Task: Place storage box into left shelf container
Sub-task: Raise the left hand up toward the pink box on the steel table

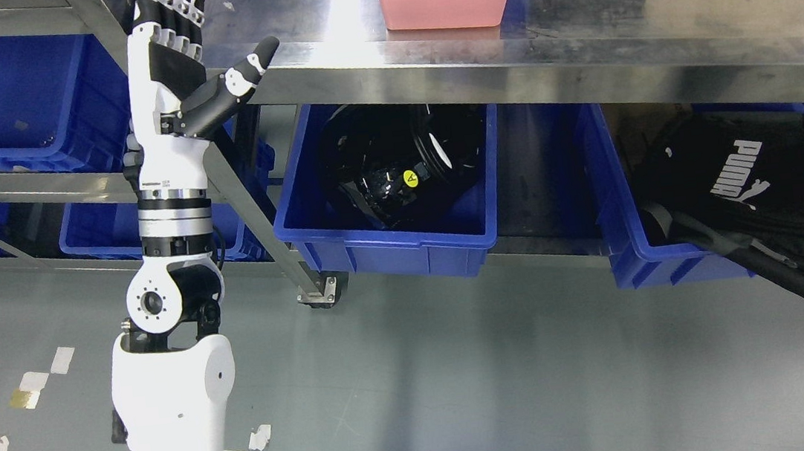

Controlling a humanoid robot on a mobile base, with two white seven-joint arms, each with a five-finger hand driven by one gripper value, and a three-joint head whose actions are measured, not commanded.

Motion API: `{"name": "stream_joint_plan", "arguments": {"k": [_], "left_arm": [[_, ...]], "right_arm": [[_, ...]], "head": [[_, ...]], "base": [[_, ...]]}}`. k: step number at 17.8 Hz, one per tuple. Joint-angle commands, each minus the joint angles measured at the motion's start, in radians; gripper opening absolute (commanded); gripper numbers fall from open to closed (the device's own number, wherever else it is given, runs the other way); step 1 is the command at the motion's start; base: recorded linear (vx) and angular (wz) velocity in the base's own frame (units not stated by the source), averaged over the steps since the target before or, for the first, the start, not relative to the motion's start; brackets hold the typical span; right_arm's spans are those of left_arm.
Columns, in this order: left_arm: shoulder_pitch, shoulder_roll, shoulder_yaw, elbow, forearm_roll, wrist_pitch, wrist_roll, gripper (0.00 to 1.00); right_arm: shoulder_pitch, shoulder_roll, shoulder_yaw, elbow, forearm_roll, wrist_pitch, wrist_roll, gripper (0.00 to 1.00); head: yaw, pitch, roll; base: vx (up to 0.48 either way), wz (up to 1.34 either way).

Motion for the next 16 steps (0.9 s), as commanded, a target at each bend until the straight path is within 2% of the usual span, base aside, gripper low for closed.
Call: {"name": "stream_joint_plan", "arguments": {"k": [1,4,5,7,9,12,13,16], "left_arm": [[-0.004,0.018,0.049,-0.013,0.002,0.004,-0.009,1.00],[-0.023,0.018,0.070,-0.010,-0.001,0.011,-0.026,1.00],[-0.053,0.018,0.087,-0.008,-0.001,0.025,-0.073,1.00],[-0.127,0.037,0.131,0.017,-0.004,0.068,-0.248,1.00],[-0.222,0.116,0.156,0.073,-0.021,0.114,-0.415,1.00],[-0.419,0.292,0.129,0.184,-0.114,0.128,-0.641,1.00],[-0.472,0.322,0.080,0.217,-0.165,0.128,-0.719,1.00],[-0.562,0.330,-0.051,0.261,-0.277,0.128,-0.844,0.99]], "right_arm": [[-0.005,-0.017,-0.002,-0.017,-0.021,0.008,0.000,1.00],[-0.005,-0.017,0.000,-0.017,-0.021,0.008,0.002,1.00],[-0.003,-0.017,0.000,-0.017,-0.021,0.008,0.000,1.00],[-0.003,-0.017,0.000,-0.017,-0.021,0.007,0.002,1.00],[-0.005,-0.017,0.000,-0.017,-0.021,0.008,0.000,1.00],[-0.005,-0.017,0.000,-0.017,-0.021,0.008,0.000,1.00],[-0.005,-0.017,0.000,-0.017,-0.021,0.007,0.000,1.00],[-0.003,-0.017,0.000,-0.017,-0.021,0.008,0.000,1.00]], "head": [[0.0000,0.000,0.000],[0.0000,0.000,0.000],[0.0000,0.000,0.000],[0.0000,0.000,0.000],[0.0000,0.000,0.000],[0.0000,0.000,0.000],[0.0000,0.000,0.000],[0.0000,0.000,0.000]], "base": [[0.000,0.00],[0.000,0.00],[0.000,0.00],[0.000,0.00],[0.000,0.00],[0.000,0.00],[0.000,0.00],[0.000,0.00]]}}
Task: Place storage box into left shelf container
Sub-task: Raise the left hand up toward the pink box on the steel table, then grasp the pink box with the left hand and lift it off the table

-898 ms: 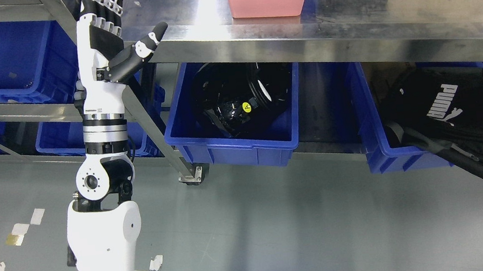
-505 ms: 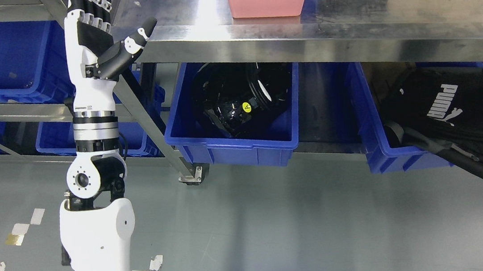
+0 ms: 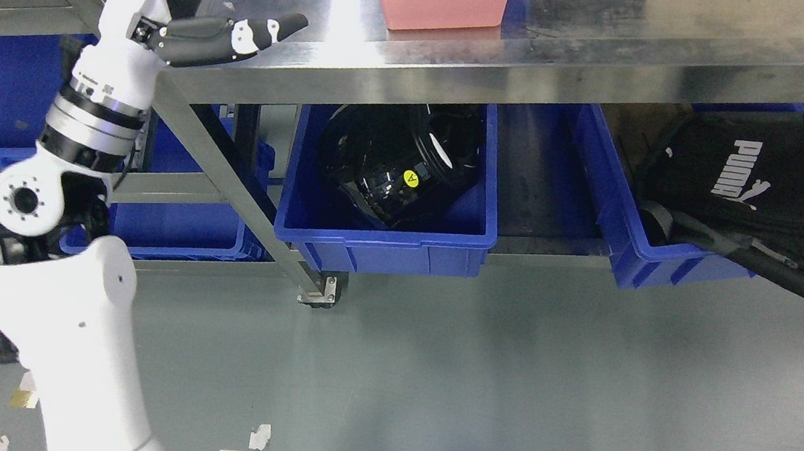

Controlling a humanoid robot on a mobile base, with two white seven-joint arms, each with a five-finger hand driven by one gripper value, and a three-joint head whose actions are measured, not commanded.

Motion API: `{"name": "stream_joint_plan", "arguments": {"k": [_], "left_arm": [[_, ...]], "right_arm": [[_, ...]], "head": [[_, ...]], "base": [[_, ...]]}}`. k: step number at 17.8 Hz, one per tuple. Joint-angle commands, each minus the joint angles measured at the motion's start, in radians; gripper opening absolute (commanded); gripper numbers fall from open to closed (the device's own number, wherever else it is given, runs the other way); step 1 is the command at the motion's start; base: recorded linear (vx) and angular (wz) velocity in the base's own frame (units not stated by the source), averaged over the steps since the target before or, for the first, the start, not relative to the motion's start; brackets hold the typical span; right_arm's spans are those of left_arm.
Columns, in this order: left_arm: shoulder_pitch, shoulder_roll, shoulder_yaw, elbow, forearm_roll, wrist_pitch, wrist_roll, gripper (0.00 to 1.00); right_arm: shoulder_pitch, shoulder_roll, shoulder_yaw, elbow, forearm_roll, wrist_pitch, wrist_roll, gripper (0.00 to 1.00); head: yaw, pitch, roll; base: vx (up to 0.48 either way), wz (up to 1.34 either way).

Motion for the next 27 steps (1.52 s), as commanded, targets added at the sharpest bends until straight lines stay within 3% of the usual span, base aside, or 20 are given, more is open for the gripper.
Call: {"name": "stream_joint_plan", "arguments": {"k": [1,4,6,9,13,15,22,27], "left_arm": [[-0.217,0.181,-0.176,0.174,-0.203,0.003,-0.137,0.99],[-0.274,0.176,-0.315,0.292,-0.329,0.007,-0.140,0.97],[-0.329,0.146,-0.357,0.370,-0.339,0.017,-0.141,0.97],[-0.381,0.025,-0.377,0.434,-0.340,0.080,-0.157,0.97],[-0.424,-0.121,-0.389,0.522,-0.357,0.083,-0.180,0.96],[-0.456,-0.128,-0.452,0.591,-0.382,0.083,-0.178,0.96],[-0.463,-0.132,-0.466,0.675,-0.468,0.083,-0.178,0.95],[-0.473,-0.132,-0.457,0.703,-0.471,0.083,-0.197,0.83]], "right_arm": [[-0.005,-0.017,0.000,-0.017,-0.021,0.000,-0.002,1.00],[-0.005,-0.017,0.000,-0.017,-0.021,0.000,-0.002,1.00],[-0.005,-0.017,0.000,-0.017,-0.021,-0.002,-0.002,1.00],[-0.005,-0.017,0.000,-0.017,-0.021,0.000,0.000,1.00],[-0.005,-0.017,0.000,-0.017,-0.021,-0.002,-0.002,1.00],[-0.003,-0.017,0.000,-0.017,-0.021,0.000,-0.002,1.00],[-0.005,-0.017,0.000,-0.017,-0.021,0.000,-0.002,1.00],[-0.003,-0.017,0.000,-0.017,-0.021,0.000,-0.002,1.00]], "head": [[0.0000,0.000,0.000],[0.0000,0.000,0.000],[0.0000,0.000,0.000],[0.0000,0.000,0.000],[0.0000,0.000,0.000],[0.0000,0.000,0.000],[0.0000,0.000,0.000],[0.0000,0.000,0.000]], "base": [[0.000,0.00],[0.000,0.00],[0.000,0.00],[0.000,0.00],[0.000,0.00],[0.000,0.00],[0.000,0.00],[0.000,0.00]]}}
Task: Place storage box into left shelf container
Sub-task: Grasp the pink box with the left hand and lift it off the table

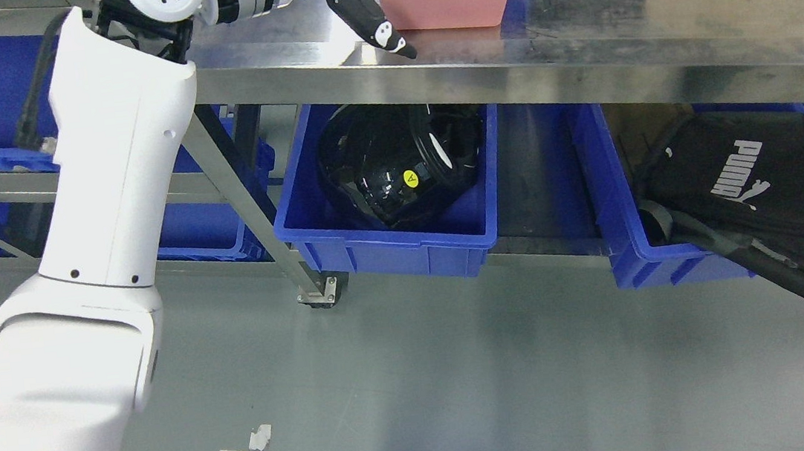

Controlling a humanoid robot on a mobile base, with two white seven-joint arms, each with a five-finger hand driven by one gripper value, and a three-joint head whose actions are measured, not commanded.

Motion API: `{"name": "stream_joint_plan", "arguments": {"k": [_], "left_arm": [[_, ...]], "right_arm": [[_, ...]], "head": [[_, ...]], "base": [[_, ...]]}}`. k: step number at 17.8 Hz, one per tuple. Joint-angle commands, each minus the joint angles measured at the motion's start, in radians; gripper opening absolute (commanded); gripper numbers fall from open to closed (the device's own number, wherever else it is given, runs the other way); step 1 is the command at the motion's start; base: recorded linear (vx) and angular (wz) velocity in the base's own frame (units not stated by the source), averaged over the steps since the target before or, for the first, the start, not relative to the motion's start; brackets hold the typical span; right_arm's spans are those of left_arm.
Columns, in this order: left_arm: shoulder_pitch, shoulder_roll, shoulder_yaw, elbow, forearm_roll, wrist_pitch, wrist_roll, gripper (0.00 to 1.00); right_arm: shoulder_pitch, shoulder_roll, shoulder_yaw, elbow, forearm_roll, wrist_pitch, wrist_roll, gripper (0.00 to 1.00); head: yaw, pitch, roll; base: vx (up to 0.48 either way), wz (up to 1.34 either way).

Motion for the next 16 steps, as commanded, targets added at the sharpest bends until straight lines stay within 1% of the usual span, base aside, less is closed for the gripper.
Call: {"name": "stream_joint_plan", "arguments": {"k": [1,3,6,7,9,10,11,12,14,15,16], "left_arm": [[-0.020,-0.030,-0.053,0.150,-0.023,-0.001,-0.026,0.80],[-0.023,-0.030,-0.047,0.156,-0.021,-0.001,-0.041,0.70],[-0.021,-0.030,-0.028,0.161,-0.021,-0.003,-0.052,0.59],[-0.021,-0.030,-0.001,0.161,-0.020,-0.006,-0.052,0.52],[-0.015,-0.030,0.111,0.161,-0.018,-0.035,-0.052,0.20],[-0.015,-0.030,0.152,0.161,-0.018,-0.056,-0.052,0.11],[-0.015,-0.030,0.186,0.161,-0.018,-0.075,-0.052,0.05],[-0.012,-0.030,0.221,0.161,-0.014,-0.084,-0.049,0.01],[0.000,-0.030,0.319,0.159,-0.001,-0.101,-0.045,0.00],[0.008,-0.030,0.367,0.159,0.026,-0.112,-0.043,0.00],[0.017,-0.030,0.408,0.159,0.099,-0.124,-0.042,0.00]], "right_arm": [[-0.003,-0.017,0.000,-0.017,-0.021,-0.001,0.004,1.00],[-0.005,-0.017,0.000,-0.017,-0.021,-0.001,0.004,1.00],[-0.005,-0.017,0.000,-0.017,-0.021,-0.003,0.004,1.00],[-0.003,-0.017,0.000,-0.017,-0.021,-0.001,0.004,1.00],[-0.003,-0.017,0.000,-0.017,-0.021,-0.001,0.004,1.00],[-0.005,-0.017,0.000,-0.017,-0.021,-0.001,0.006,1.00],[-0.003,-0.017,0.000,-0.017,-0.021,-0.001,0.004,1.00],[-0.003,-0.017,0.000,-0.017,-0.021,-0.001,0.006,1.00],[-0.005,-0.017,0.000,-0.017,-0.021,-0.001,0.004,1.00],[-0.003,-0.017,0.000,-0.017,-0.021,-0.001,0.004,1.00],[-0.005,-0.017,0.000,-0.017,-0.021,-0.001,0.004,1.00]], "head": [[0.0000,0.000,0.000],[0.0000,0.000,0.000],[0.0000,0.000,0.000],[0.0000,0.000,0.000],[0.0000,0.000,0.000],[0.0000,0.000,0.000],[0.0000,0.000,0.000],[0.0000,0.000,0.000],[0.0000,0.000,0.000],[0.0000,0.000,0.000],[0.0000,0.000,0.000]], "base": [[0.000,0.00],[0.000,0.00],[0.004,0.03],[0.007,0.05],[0.003,0.03],[0.000,0.00],[0.000,0.00],[0.000,0.00],[-0.003,-0.01],[-0.002,-0.05],[-0.002,-0.05]]}}
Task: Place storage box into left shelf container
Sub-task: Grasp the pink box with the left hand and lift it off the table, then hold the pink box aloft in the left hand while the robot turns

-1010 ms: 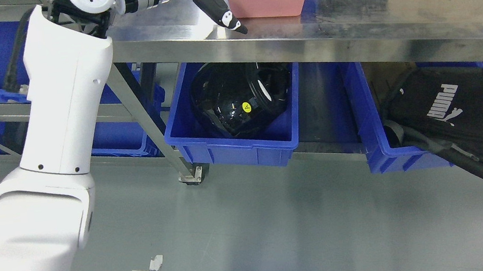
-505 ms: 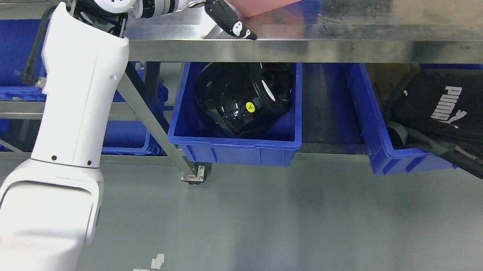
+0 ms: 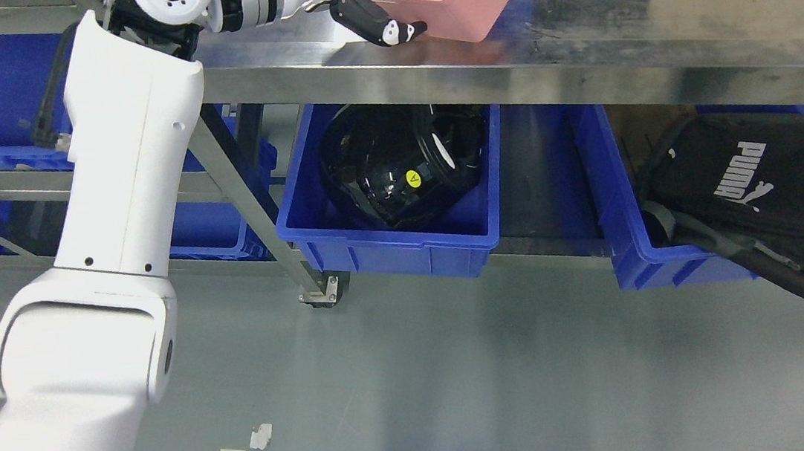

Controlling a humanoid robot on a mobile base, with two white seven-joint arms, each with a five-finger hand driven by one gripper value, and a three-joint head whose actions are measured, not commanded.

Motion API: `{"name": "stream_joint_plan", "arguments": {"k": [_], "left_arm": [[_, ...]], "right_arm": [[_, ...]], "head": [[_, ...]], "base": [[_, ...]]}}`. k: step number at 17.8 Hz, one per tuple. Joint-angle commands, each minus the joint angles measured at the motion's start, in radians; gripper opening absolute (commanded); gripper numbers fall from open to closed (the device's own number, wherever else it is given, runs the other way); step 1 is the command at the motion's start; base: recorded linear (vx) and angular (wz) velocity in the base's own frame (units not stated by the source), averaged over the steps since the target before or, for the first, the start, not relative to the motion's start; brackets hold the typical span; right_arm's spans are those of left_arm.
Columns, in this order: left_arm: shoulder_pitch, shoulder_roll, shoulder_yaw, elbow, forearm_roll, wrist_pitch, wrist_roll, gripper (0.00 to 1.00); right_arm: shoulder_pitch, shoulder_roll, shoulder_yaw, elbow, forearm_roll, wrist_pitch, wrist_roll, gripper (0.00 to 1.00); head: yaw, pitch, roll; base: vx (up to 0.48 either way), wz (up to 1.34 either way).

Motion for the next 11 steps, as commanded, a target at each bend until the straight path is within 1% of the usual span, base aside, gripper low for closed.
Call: {"name": "stream_joint_plan", "arguments": {"k": [1,4,6,7,8,9,11], "left_arm": [[0.036,0.008,0.309,0.026,0.200,-0.038,0.022,0.00],[0.087,0.008,0.348,-0.018,0.419,-0.074,0.031,0.00],[0.150,0.008,0.340,-0.098,0.599,-0.117,0.034,0.00],[0.177,0.008,0.336,-0.141,0.656,-0.125,0.042,0.00],[0.202,0.008,0.328,-0.181,0.691,-0.136,0.067,0.00],[0.231,0.008,0.317,-0.234,0.730,-0.168,0.125,0.01],[0.320,0.008,0.261,-0.360,0.745,-0.226,0.268,0.01]], "right_arm": [[-0.005,-0.017,0.000,-0.017,-0.021,0.000,0.001,1.00],[-0.003,-0.017,0.000,-0.017,-0.021,-0.001,-0.001,1.00],[-0.003,-0.017,0.000,-0.017,-0.021,0.000,-0.001,1.00],[-0.003,-0.017,0.000,-0.017,-0.021,0.000,-0.001,1.00],[-0.005,-0.017,0.000,-0.017,-0.021,0.000,-0.001,1.00],[-0.003,-0.017,0.000,-0.017,-0.021,-0.001,-0.001,1.00],[-0.005,-0.017,0.000,-0.017,-0.021,-0.001,0.001,1.00]], "head": [[0.0000,0.000,0.000],[0.0000,0.000,0.000],[0.0000,0.000,0.000],[0.0000,0.000,0.000],[0.0000,0.000,0.000],[0.0000,0.000,0.000],[0.0000,0.000,0.000]], "base": [[-0.004,-0.02],[-0.001,-0.01],[0.000,0.00],[0.000,0.00],[0.000,0.00],[0.000,0.00],[0.000,0.00]]}}
